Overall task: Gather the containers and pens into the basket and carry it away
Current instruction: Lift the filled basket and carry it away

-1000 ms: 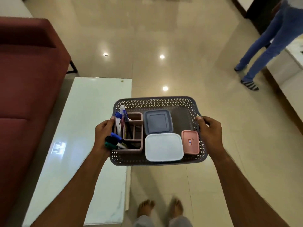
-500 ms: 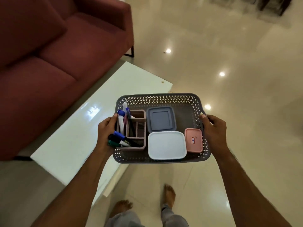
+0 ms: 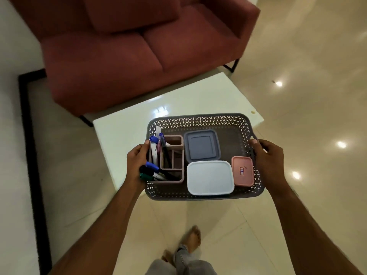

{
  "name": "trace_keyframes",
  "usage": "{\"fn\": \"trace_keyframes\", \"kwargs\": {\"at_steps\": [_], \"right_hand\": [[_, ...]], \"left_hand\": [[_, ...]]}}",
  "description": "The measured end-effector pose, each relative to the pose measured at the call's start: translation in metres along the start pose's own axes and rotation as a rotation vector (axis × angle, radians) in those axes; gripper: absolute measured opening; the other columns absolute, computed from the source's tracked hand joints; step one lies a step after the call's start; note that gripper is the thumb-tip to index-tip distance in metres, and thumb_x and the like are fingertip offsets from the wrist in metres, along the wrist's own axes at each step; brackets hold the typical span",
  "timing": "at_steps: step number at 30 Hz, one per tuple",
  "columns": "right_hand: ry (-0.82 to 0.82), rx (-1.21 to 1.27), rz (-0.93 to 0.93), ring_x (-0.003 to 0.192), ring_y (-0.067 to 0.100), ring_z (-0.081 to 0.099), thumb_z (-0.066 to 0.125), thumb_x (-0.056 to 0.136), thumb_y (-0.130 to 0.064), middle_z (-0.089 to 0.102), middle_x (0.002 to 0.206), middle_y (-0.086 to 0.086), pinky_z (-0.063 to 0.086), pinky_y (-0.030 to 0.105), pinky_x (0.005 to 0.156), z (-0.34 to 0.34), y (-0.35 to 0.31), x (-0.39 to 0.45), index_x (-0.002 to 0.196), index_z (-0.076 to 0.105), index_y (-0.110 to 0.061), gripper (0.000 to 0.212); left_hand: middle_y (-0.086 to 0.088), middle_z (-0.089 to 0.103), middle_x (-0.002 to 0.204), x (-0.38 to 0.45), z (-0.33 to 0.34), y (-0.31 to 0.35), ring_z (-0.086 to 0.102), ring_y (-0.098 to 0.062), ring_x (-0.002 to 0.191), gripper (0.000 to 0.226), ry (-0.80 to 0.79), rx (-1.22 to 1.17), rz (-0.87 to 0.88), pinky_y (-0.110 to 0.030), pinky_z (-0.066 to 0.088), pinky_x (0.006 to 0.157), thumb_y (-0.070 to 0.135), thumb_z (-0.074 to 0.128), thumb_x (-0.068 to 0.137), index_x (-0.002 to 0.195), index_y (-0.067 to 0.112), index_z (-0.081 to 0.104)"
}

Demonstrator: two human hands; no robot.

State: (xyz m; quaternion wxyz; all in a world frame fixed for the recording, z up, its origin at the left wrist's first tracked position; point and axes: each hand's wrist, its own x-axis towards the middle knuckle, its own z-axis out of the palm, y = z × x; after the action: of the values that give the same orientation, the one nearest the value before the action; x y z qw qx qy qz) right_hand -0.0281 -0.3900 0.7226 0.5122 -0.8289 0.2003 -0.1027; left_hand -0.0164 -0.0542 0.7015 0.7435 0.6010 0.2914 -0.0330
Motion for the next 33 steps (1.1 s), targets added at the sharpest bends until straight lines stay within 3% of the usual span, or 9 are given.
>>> {"fn": "trace_keyframes", "kwargs": {"at_steps": [4,6,11,15,19,24,27,30,33], "right_hand": [[-0.116,0.013,-0.049,0.071,0.012,0.058,0.059,0.103,-0.023,0.073,0.079,0.016,0.049,0.030,0.068,0.026,0.000,-0.009,0.084,0.073,-0.003,0.031],[-0.155,0.018,-0.056,0.070,0.012,0.058,0.059,0.103,-0.024,0.073,0.078,0.011,0.048,0.030,0.069,0.036,0.001,-0.015,0.085,0.074,-0.005,0.031],[-0.245,0.016,-0.059,0.063,0.001,0.057,0.060,0.104,-0.024,0.072,0.075,-0.002,0.048,0.028,0.066,0.055,0.006,-0.039,0.087,0.075,-0.006,0.028],[-0.311,0.027,-0.062,0.064,0.002,0.057,0.060,0.103,-0.025,0.072,0.075,0.002,0.048,0.026,0.066,0.065,0.021,-0.061,0.086,0.075,-0.006,0.029],[-0.395,0.075,-0.008,0.066,0.005,0.061,0.062,0.103,-0.024,0.073,0.078,0.001,0.050,0.026,0.066,0.078,0.045,-0.084,0.093,0.077,-0.007,0.024],[-0.501,0.198,0.166,0.090,0.014,0.075,0.061,0.101,-0.010,0.079,0.107,0.004,0.061,0.030,0.070,0.094,0.086,-0.111,0.120,0.076,-0.012,0.024],[-0.594,0.208,0.217,0.108,0.023,0.073,0.057,0.101,-0.005,0.076,0.121,0.006,0.062,0.041,0.084,0.106,0.121,-0.118,0.130,0.071,-0.019,0.035],[-0.640,0.182,0.263,0.121,0.026,0.069,0.054,0.102,-0.001,0.074,0.128,0.005,0.059,0.046,0.099,0.121,0.166,-0.116,0.139,0.065,-0.020,0.043],[-0.666,0.140,0.312,0.122,0.030,0.068,0.049,0.104,0.001,0.073,0.129,0.007,0.060,0.047,0.095,0.135,0.214,-0.112,0.143,0.061,-0.020,0.045]], "left_hand": [[-0.004,0.046,0.064,-0.014,-0.040,-0.016,0.044,-0.017,0.059,0.032,0.099,-0.065,0.030,-0.031,0.040,0.058,0.026,0.060,0.101,0.074,0.010,0.056],[-0.003,0.045,0.064,-0.023,-0.056,-0.026,0.042,-0.016,0.059,0.031,0.126,-0.082,0.057,-0.031,0.038,0.057,0.025,0.062,0.101,0.075,0.008,0.057],[-0.013,0.052,0.072,-0.054,-0.092,-0.056,0.049,-0.024,0.065,0.028,0.205,-0.138,0.096,-0.033,0.046,0.064,0.023,0.063,0.100,0.079,0.006,0.063],[-0.019,0.056,0.088,-0.076,-0.118,-0.088,0.050,-0.034,0.082,0.025,0.252,-0.165,0.100,-0.049,0.045,0.080,0.026,0.062,0.100,0.090,0.002,0.066],[-0.021,0.059,0.084,-0.092,-0.142,-0.128,0.054,-0.033,0.078,0.027,0.333,-0.104,0.091,-0.048,0.048,0.078,0.027,0.060,0.101,0.089,0.004,0.066],[-0.013,0.063,0.074,-0.093,-0.165,-0.188,0.057,-0.028,0.068,0.030,0.421,-0.063,0.060,-0.039,0.051,0.068,0.024,0.059,0.102,0.080,0.005,0.066],[-0.009,0.063,0.070,-0.087,-0.169,-0.228,0.057,-0.020,0.064,0.034,0.475,-0.055,0.046,-0.031,0.051,0.061,0.026,0.060,0.102,0.080,0.001,0.065],[0.003,0.063,0.063,-0.074,-0.168,-0.273,0.055,-0.008,0.057,0.031,0.547,-0.047,-0.015,-0.028,0.049,0.061,0.025,0.061,0.101,0.076,0.008,0.067],[0.001,0.064,0.066,-0.058,-0.167,-0.322,0.055,-0.012,0.060,0.033,0.596,-0.005,-0.087,-0.031,0.049,0.066,0.028,0.062,0.100,0.071,0.014,0.066]]}}
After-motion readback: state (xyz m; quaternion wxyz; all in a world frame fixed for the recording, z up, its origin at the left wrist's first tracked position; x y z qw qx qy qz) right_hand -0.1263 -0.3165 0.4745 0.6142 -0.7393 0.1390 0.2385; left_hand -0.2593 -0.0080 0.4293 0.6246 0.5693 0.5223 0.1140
